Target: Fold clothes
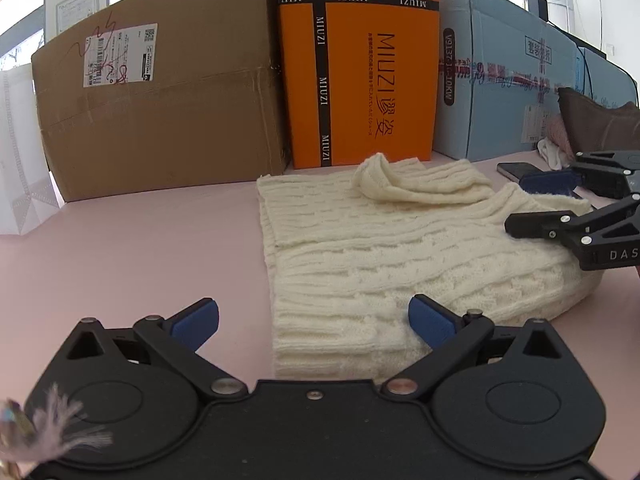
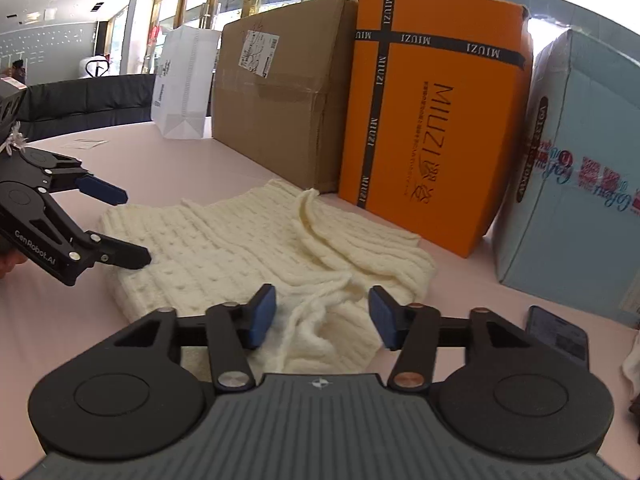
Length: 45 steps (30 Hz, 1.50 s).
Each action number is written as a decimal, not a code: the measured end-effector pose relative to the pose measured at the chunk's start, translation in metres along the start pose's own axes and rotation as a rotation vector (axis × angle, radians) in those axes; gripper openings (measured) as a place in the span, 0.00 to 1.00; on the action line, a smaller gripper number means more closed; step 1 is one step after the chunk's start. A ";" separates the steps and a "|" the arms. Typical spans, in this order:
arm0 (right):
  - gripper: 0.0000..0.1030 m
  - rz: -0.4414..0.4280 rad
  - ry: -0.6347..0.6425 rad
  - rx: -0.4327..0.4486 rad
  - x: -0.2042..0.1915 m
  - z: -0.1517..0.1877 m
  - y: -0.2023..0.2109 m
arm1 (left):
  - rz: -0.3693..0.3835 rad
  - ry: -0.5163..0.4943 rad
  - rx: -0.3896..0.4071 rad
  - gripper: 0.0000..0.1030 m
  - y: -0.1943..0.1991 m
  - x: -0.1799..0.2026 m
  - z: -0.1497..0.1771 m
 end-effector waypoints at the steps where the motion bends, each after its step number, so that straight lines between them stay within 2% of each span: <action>1: 0.66 0.022 0.003 0.016 0.003 -0.001 0.003 | 0.001 0.003 -0.002 1.00 0.000 0.000 0.001; 4: 0.70 0.053 -0.005 0.102 0.011 -0.012 0.022 | 0.010 0.020 -0.007 1.00 0.000 -0.002 0.001; 5: 0.75 0.042 0.000 0.146 0.010 -0.017 0.032 | 0.014 0.026 -0.010 1.00 -0.001 -0.002 0.001; 7: 0.80 -0.018 0.045 0.241 0.003 -0.025 0.055 | 0.015 0.027 -0.012 1.00 -0.001 -0.001 0.001; 9: 0.80 -0.119 0.132 0.286 -0.013 -0.029 0.074 | 0.013 0.023 -0.014 1.00 -0.001 0.000 0.001; 13: 0.80 -0.308 0.304 0.173 -0.053 -0.014 0.076 | 0.016 0.033 -0.012 1.00 -0.002 -0.002 0.001; 16: 0.74 -0.354 0.366 0.049 -0.063 0.005 0.053 | 0.019 0.041 0.015 1.00 0.004 -0.004 -0.002; 18: 0.71 -0.371 0.380 -0.006 -0.063 0.015 0.041 | 0.041 0.030 0.069 1.00 0.012 -0.005 -0.006; 21: 0.72 -0.383 0.358 -0.040 -0.054 0.022 0.025 | 0.143 -0.034 0.178 1.00 0.031 -0.001 -0.012; 23: 0.71 -0.391 0.328 -0.048 -0.047 0.023 0.015 | 0.234 -0.102 0.214 1.00 0.040 0.006 -0.013; 25: 0.62 -0.385 0.318 -0.048 -0.040 0.022 0.007 | 0.305 -0.174 0.221 1.00 0.044 0.013 -0.012; 26: 0.52 -0.383 0.314 -0.048 -0.037 0.021 0.003 | 0.308 -0.210 0.205 1.00 0.042 0.016 -0.011; 27: 0.47 -0.380 0.309 -0.048 -0.034 0.020 -0.002 | 0.306 -0.251 0.190 1.00 0.038 0.018 -0.010; 30: 0.36 -0.384 0.307 -0.047 -0.030 0.018 -0.007 | 0.277 -0.379 0.148 1.00 0.021 0.024 -0.005; 33: 0.27 -0.397 0.287 -0.033 -0.030 0.009 0.000 | 0.272 -0.450 0.122 0.99 0.006 0.022 -0.003; 35: 0.26 -0.419 0.273 -0.028 -0.030 0.004 0.007 | 0.321 -0.456 0.088 0.90 0.000 0.021 -0.002; 36: 0.26 -0.434 0.264 -0.029 -0.030 0.002 0.010 | 0.352 -0.460 0.076 0.68 0.001 0.021 -0.001; 37: 0.26 -0.447 0.257 -0.038 -0.031 0.001 0.015 | 0.377 -0.462 0.075 0.57 0.005 0.020 -0.001; 39: 0.25 -0.473 0.242 -0.052 -0.032 -0.001 0.027 | 0.437 -0.445 0.086 0.48 0.020 0.018 -0.004; 41: 0.25 -0.509 0.223 -0.049 -0.034 -0.005 0.044 | 0.504 -0.410 0.111 0.46 0.044 0.018 -0.011; 45: 0.25 -0.634 0.148 0.029 -0.032 -0.027 0.082 | 0.648 -0.322 0.184 0.46 0.081 0.016 -0.026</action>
Point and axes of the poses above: each gripper's, at about its wrist camera, not at the fingertips, and y roughly against the way its jaws point, x to its right, z to its underside, the point moved 7 cm from there along -y, roughly the way its jaws point, and after that the axes turned 6 degrees about x, right-handed, at the moved point
